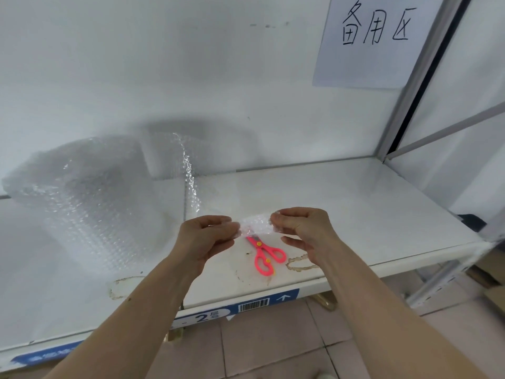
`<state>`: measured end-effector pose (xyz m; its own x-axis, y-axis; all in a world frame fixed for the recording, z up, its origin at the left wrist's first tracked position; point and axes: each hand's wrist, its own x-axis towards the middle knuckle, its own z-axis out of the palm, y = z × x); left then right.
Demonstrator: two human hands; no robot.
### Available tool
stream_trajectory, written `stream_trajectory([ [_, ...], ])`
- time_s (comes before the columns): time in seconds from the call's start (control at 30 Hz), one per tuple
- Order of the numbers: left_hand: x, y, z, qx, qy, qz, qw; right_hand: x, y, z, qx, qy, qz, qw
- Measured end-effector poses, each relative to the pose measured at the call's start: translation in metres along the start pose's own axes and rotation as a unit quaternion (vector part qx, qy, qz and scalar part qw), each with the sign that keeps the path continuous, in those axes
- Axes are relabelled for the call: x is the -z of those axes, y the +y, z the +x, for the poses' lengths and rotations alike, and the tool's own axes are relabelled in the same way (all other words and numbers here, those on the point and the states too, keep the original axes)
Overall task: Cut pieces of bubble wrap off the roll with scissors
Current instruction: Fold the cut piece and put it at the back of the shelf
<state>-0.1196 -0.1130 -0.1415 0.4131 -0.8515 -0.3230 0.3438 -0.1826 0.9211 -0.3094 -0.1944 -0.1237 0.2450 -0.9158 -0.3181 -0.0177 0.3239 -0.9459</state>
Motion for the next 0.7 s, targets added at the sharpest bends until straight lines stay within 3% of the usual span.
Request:
stream_trajectory([
  [0.17, -0.05, 0.007, 0.02, -0.005, -0.028, 0.012, 1.0, 0.04, -0.018, 0.021, -0.005, 0.01, 0.013, 1.0],
  [0.33, -0.114, 0.002, 0.065, 0.016, -0.064, 0.004, 0.998, 0.088, -0.03, 0.067, 0.052, 0.089, 0.001, 0.995],
  [0.47, -0.165, -0.01, 0.113, 0.016, -0.044, 0.052, 0.998, 0.128, -0.029, 0.117, 0.066, 0.146, -0.002, 0.987],
  [0.7, -0.264, -0.034, 0.208, -0.031, -0.011, 0.158, 0.987, 0.202, -0.036, 0.214, 0.075, 0.152, -0.032, 0.985],
])
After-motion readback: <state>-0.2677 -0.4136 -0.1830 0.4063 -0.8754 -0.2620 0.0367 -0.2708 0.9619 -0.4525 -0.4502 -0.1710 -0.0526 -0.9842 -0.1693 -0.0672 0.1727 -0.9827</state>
